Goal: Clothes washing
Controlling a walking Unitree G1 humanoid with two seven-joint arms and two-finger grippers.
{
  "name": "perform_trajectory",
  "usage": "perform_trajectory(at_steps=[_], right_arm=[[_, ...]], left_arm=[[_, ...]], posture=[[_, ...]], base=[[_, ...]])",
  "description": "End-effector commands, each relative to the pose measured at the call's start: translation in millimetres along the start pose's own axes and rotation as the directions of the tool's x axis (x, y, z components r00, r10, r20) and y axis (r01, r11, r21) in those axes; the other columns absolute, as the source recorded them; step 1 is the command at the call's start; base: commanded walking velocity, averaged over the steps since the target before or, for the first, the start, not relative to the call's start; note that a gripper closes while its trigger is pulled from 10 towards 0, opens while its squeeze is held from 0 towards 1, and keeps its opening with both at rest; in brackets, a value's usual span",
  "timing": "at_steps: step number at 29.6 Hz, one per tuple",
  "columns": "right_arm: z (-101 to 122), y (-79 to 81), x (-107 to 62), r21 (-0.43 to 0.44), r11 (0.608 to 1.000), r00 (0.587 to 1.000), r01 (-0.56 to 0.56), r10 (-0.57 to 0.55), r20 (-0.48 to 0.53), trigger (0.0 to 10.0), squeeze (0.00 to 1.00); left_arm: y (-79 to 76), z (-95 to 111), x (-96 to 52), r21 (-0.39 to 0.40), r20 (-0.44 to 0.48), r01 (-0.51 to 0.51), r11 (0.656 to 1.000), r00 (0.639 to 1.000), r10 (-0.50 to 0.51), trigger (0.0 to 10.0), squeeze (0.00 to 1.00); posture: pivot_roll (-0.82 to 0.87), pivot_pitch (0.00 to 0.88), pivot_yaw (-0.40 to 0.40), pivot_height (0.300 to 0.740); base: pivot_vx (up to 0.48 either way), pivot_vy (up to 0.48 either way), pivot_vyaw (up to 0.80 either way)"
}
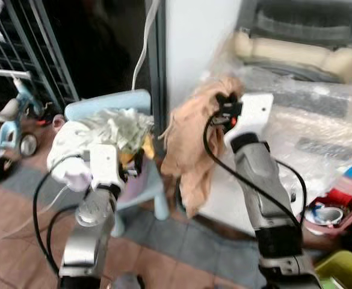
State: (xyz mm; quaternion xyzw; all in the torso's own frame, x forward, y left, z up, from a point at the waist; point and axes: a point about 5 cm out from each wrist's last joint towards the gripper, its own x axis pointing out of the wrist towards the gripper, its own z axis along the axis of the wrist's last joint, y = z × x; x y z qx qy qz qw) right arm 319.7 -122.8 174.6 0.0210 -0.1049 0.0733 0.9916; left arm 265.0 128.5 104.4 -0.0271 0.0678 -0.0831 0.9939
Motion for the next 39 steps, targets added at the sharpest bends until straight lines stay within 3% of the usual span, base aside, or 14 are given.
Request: perform_trajectory(at_steps=[1,8,15,16,20,25,27,28,32,35,38,39], right_arm=[[10.1,6.2,2.9,0.000,1.000,0.999,-0.010,0.010,0.045,10.0,0.00],[13.6,2.8,2.8,-0.025,1.000,0.998,-0.014,0.015,0.066,10.0,0.00],[22.3,3.6,11.0,-0.138,0.987,0.989,-0.087,0.102,0.111,10.0,0.00],[27.2,3.9,15.3,-0.187,0.976,0.983,-0.108,0.134,0.128,10.0,0.00],[39.4,-2.4,28.5,-0.198,0.974,0.977,-0.108,0.141,0.158,10.0,0.00],[77.8,-19.1,61.4,-0.248,0.965,0.961,-0.088,0.148,0.235,10.0,0.00],[122.2,-37.9,87.5,-0.286,0.958,0.945,-0.013,0.106,0.310,10.0,0.00],[122.2,-37.9,87.5,-0.286,0.958,0.945,-0.013,0.106,0.310,10.0,0.00],[175.4,-54.0,103.1,-0.245,0.968,0.909,0.061,0.048,0.414,10.0,0.00],[209.6,-55.5,104.2,-0.290,0.952,0.858,0.095,0.070,0.510,10.0,0.00],[217.6,-54.4,103.3,-0.314,0.945,0.840,0.092,0.096,0.535,10.0,0.00],[195.1,-53.5,106.7,-0.317,0.947,0.877,0.050,0.110,0.467,10.0,0.00]], left_arm=[[5.1,6.8,2.1,0.002,0.025,0.003,1.000,1.000,-0.003,10.0,0.00],[8.3,7.6,2.2,-0.011,0.025,-0.013,1.000,1.000,0.014,10.0,0.00],[7.6,1.6,-1.4,-0.019,-0.002,-0.025,1.000,1.000,0.025,10.0,0.00],[7.3,1.2,-1.7,-0.019,-0.003,-0.025,1.000,1.000,0.025,10.0,0.00],[7.0,1.2,-1.8,-0.017,-0.005,-0.027,1.000,1.000,0.027,10.0,0.00],[6.8,1.4,-0.5,-0.012,-0.008,-0.022,1.000,1.000,0.022,10.0,0.00],[6.1,1.9,1.2,-0.010,-0.008,-0.018,1.000,1.000,0.017,10.0,0.00],[6.1,1.9,1.2,-0.010,-0.008,-0.018,1.000,1.000,0.017,10.0,0.00],[3.4,2.3,2.8,-0.009,-0.009,-0.013,1.000,1.000,0.013,10.0,0.00],[1.0,1.8,3.0,-0.011,-0.012,-0.016,1.000,1.000,0.015,10.0,0.00],[-1.6,0.7,1.3,-0.019,-0.011,-0.021,1.000,1.000,0.021,10.0,0.00],[-2.8,-0.7,0.1,-0.021,-0.016,-0.025,0.999,1.000,0.025,10.0,0.00]], posture=[[-0.04,0.000,0.003,0.740],[-0.04,0.000,0.011,0.740],[-0.04,0.000,0.007,0.740],[-0.03,0.000,0.008,0.740],[-0.03,0.000,0.007,0.740],[-0.03,0.000,0.012,0.740],[-0.04,0.000,0.015,0.740],[-0.04,0.000,0.015,0.740],[-0.04,0.000,0.013,0.740],[-0.03,0.000,0.004,0.740],[-0.03,0.000,-0.010,0.740],[-0.03,0.000,-0.012,0.740]], base=[[0.251,0.000,-0.80],[0.346,0.000,-0.23],[0.480,0.000,0.00],[0.480,0.000,0.00],[0.480,0.000,0.00],[0.480,0.000,0.00],[0.480,0.000,0.00],[0.480,0.000,0.00],[0.412,0.000,0.00],[0.000,0.000,0.00],[0.000,0.000,0.00],[0.000,0.000,0.00]])
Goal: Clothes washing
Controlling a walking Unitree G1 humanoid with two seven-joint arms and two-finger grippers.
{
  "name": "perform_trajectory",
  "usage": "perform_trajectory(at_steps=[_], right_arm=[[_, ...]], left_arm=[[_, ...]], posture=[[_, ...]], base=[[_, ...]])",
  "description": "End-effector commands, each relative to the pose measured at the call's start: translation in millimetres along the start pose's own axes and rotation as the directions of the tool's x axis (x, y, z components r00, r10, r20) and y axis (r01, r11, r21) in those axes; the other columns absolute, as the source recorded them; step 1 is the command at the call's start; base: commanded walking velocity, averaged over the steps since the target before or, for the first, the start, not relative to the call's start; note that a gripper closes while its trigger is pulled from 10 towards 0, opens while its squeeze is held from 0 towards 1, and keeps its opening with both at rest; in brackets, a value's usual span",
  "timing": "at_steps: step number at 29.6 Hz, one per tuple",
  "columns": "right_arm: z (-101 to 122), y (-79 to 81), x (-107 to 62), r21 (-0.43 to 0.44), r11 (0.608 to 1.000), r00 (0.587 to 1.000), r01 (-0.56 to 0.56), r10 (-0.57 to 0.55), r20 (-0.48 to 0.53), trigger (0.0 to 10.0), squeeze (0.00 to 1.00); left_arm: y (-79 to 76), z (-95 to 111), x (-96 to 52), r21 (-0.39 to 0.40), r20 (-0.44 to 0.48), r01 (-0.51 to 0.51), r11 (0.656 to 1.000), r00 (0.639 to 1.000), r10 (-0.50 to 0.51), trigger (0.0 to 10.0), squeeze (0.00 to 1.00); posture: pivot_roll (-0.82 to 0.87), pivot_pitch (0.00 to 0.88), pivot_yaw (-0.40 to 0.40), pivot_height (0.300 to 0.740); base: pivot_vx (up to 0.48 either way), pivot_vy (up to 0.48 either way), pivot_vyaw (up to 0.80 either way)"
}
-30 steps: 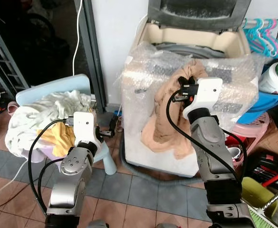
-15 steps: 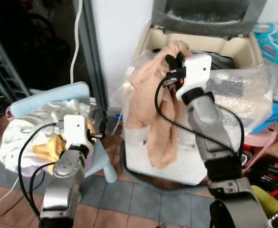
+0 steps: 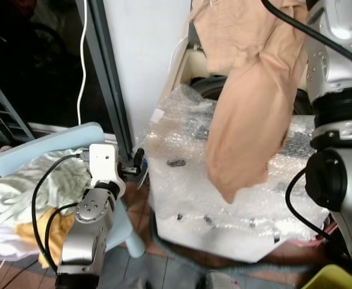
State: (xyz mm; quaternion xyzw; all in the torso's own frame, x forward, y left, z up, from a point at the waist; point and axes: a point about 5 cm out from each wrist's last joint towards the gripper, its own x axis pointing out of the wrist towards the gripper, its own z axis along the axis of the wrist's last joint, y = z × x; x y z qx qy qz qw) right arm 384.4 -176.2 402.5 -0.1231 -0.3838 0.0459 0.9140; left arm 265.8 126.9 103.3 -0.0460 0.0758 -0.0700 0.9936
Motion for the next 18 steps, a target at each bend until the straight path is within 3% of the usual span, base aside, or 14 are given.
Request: perform_trajectory(at_steps=[1,3,4,5,6,8,10,13,16,18], right_arm=[[-27.7,14.6,-12.5,0.034,0.997,0.992,-0.064,0.067,-0.103,10.0,0.00],[-66.4,33.8,-34.8,0.066,0.987,0.947,-0.150,0.162,-0.278,10.0,0.00],[-72.3,37.1,-39.2,0.071,0.983,0.935,-0.168,0.182,-0.305,10.0,0.00],[-84.2,43.8,-50.4,0.085,0.977,0.911,-0.196,0.214,-0.353,10.0,0.78],[-97.8,51.6,-65.1,0.129,0.969,0.879,-0.213,0.247,-0.407,10.0,1.00],[-115.3,62.6,-88.2,0.182,0.956,0.831,-0.229,0.289,-0.476,10.0,1.00],[-120.5,67.3,-99.3,0.193,0.951,0.819,-0.243,0.307,-0.484,10.0,1.00],[-121.5,66.3,-107.1,0.200,0.953,0.836,-0.226,0.295,-0.463,10.0,1.00],[-109.6,47.0,-103.6,0.166,0.972,0.891,-0.169,0.222,-0.395,10.0,1.00],[-106.2,40.9,-102.4,0.176,0.975,0.906,-0.133,0.192,-0.376,10.0,1.00]], left_arm=[[-1.8,-0.3,-1.6,0.019,-0.005,-0.002,1.000,1.000,0.002,10.0,0.00],[-2.6,-0.8,-2.1,0.018,-0.006,-0.001,1.000,1.000,0.001,10.0,0.00],[-2.7,-0.7,-2.2,0.018,-0.006,-0.001,1.000,1.000,0.001,10.0,0.00],[-2.7,-0.6,-2.2,0.019,-0.007,0.000,1.000,1.000,0.000,10.0,0.00],[-2.6,-0.6,-2.3,0.020,-0.007,0.001,1.000,1.000,0.000,10.0,0.00],[-1.8,-0.4,-2.3,0.023,-0.009,0.001,1.000,1.000,-0.001,10.0,0.00],[-0.9,-0.5,-2.2,0.026,-0.011,0.002,1.000,1.000,-0.002,10.0,0.00],[-0.2,-0.7,-1.0,0.032,-0.014,0.006,0.999,1.000,-0.005,10.0,0.00],[-5.0,1.3,2.3,0.034,-0.009,0.022,0.999,1.000,-0.021,10.0,0.00],[-5.9,1.2,2.6,0.033,-0.008,0.024,0.999,1.000,-0.024,10.0,0.00]], posture=[[-0.03,0.000,-0.013,0.740],[-0.03,0.000,-0.013,0.740],[-0.03,0.000,-0.011,0.740],[-0.03,0.000,-0.011,0.740],[-0.03,0.000,-0.010,0.740],[-0.03,0.000,-0.007,0.740],[-0.03,0.000,0.001,0.740],[-0.04,0.000,0.010,0.740],[-0.05,0.000,0.014,0.740],[-0.05,0.000,0.015,0.740]], base=[[0.000,0.000,0.00],[0.000,0.000,0.00],[0.000,0.000,0.00],[0.000,0.000,0.00],[0.000,0.000,0.00],[0.000,0.000,0.00],[0.000,0.000,0.00],[0.000,0.000,0.00],[0.000,0.000,0.00],[0.000,0.000,0.00]])
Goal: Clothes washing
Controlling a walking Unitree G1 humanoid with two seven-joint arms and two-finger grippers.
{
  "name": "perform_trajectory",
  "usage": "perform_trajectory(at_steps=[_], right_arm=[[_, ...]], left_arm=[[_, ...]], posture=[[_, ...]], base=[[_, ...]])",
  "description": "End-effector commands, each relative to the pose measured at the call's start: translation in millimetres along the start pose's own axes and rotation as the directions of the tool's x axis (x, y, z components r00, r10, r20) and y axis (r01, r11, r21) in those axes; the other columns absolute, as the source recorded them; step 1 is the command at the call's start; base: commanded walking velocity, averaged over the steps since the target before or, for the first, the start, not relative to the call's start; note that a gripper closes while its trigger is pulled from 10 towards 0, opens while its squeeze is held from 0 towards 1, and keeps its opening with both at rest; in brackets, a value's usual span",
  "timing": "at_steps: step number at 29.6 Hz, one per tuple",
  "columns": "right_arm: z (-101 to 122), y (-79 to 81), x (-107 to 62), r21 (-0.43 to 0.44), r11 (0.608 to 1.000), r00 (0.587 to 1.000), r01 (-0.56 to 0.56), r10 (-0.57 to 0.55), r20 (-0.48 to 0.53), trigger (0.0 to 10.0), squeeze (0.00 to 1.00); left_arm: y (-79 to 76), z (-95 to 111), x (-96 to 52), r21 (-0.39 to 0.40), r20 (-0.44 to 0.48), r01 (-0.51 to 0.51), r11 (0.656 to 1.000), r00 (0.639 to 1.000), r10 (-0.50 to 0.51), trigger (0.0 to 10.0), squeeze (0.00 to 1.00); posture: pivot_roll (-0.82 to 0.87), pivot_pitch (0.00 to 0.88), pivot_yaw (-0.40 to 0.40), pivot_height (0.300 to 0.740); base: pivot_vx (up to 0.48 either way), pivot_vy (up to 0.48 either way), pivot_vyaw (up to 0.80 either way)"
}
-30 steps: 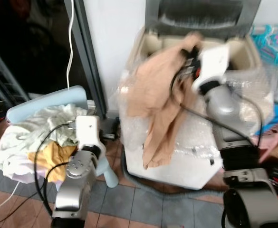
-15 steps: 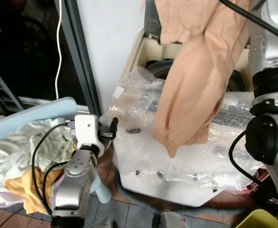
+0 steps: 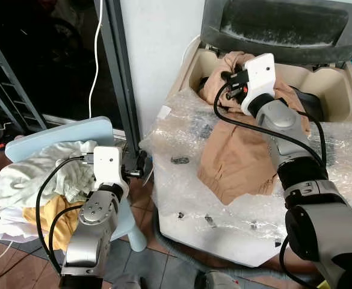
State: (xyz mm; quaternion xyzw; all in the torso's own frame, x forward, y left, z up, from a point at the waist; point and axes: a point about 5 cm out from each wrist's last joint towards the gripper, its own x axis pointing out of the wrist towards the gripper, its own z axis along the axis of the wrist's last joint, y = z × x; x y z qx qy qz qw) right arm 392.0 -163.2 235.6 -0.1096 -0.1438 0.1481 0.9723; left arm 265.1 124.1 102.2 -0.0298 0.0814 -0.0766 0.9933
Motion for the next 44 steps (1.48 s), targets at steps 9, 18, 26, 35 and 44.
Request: perform_trajectory(at_steps=[9,18,26,35,44], right_arm=[[0.2,-4.7,-20.4,0.096,0.992,0.994,0.081,-0.087,0.059,10.0,1.00],[-1.9,39.3,-44.4,0.094,0.996,0.994,-0.004,-0.006,0.106,10.0,1.00],[-12.9,62.7,-77.3,0.114,0.993,0.999,0.011,-0.016,0.041,10.0,1.00],[-0.4,60.5,-68.1,0.070,0.998,0.998,0.008,-0.012,0.058,10.0,1.00],[-8.8,47.3,-57.7,0.040,0.990,0.991,0.133,-0.133,-0.003,10.0,0.38]], left_arm=[[-1.5,-0.2,-7.3,0.005,-0.001,-0.006,1.000,1.000,0.006,10.0,0.00],[3.7,-16.3,-44.8,0.031,-0.056,-0.007,0.999,0.998,0.009,10.0,0.00],[8.3,-29.7,-65.9,0.034,-0.136,-0.011,0.999,0.991,0.015,10.0,0.00],[16.5,-17.4,-59.8,0.044,-0.140,-0.009,0.999,0.990,0.015,10.0,0.00],[19.4,4.6,4.3,0.075,-0.043,-0.046,0.996,0.998,0.050,10.0,0.00]], posture=[[-0.01,0.015,-0.009,0.740],[0.01,0.092,-0.005,0.740],[-0.01,0.213,-0.018,0.740],[-0.01,0.185,0.025,0.740],[-0.05,0.000,0.048,0.740]], base=[[0.000,0.000,0.00],[0.000,0.000,0.00],[0.000,0.000,0.00],[0.000,0.000,0.00],[0.000,0.000,0.00]])
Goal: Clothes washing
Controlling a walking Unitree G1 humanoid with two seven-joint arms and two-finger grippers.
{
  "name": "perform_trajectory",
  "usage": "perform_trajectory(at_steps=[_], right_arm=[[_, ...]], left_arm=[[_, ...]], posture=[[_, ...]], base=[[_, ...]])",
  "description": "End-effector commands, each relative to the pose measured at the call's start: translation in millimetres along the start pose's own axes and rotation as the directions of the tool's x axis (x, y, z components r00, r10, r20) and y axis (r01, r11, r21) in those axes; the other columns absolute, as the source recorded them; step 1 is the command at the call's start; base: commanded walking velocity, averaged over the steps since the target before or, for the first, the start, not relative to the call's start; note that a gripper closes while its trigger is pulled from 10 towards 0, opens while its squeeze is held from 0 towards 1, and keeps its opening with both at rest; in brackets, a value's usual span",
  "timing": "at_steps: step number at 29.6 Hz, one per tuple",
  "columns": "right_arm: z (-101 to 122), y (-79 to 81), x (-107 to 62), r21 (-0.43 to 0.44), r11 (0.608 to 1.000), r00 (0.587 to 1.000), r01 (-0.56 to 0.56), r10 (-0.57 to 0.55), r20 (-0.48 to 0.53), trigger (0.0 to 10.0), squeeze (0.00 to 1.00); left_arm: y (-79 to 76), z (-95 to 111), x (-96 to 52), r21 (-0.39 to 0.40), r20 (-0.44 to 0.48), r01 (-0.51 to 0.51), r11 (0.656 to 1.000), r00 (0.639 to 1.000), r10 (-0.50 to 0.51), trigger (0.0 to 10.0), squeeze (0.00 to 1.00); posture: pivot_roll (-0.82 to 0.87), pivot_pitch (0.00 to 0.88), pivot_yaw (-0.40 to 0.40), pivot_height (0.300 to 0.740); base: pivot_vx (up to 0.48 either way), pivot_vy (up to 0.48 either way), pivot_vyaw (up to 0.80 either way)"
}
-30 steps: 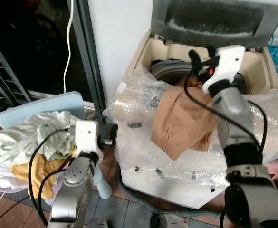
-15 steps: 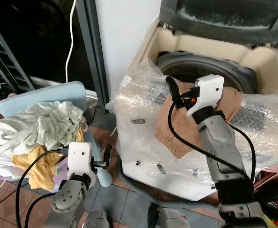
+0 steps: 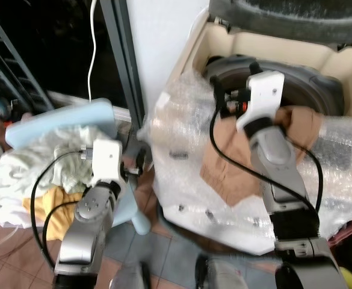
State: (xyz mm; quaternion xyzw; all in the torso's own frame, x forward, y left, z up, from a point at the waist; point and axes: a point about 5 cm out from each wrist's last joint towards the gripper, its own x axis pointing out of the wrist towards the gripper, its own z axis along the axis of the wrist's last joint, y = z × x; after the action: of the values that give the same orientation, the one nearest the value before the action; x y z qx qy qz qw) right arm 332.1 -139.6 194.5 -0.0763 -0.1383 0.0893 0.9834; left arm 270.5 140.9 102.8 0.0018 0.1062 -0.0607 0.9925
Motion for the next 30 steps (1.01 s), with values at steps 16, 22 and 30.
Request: perform_trajectory(at_steps=[16,22,30], right_arm=[[-10.5,-43.7,-43.8,-0.247,0.967,0.995,0.055,-0.074,-0.070,10.0,0.00],[-4.0,-44.6,-62.8,-0.213,0.973,0.995,0.092,-0.100,-0.028,10.0,0.00],[-24.3,-25.9,-86.5,0.014,0.998,0.985,-0.056,0.058,-0.162,9.5,0.00]], left_arm=[[-17.7,10.6,16.0,0.007,0.089,0.074,0.997,0.993,-0.075,10.0,0.00],[-15.0,-11.8,-0.8,-0.030,0.061,0.047,0.998,0.997,-0.045,10.0,0.00],[-10.7,-12.3,2.0,-0.037,0.080,0.027,0.999,0.996,-0.023,10.0,0.00]], posture=[[-0.10,0.000,0.052,0.740],[-0.10,0.000,0.025,0.740],[-0.13,0.000,0.022,0.740]], base=[[0.000,0.000,0.00],[0.000,0.000,0.00],[0.000,0.000,0.00]])
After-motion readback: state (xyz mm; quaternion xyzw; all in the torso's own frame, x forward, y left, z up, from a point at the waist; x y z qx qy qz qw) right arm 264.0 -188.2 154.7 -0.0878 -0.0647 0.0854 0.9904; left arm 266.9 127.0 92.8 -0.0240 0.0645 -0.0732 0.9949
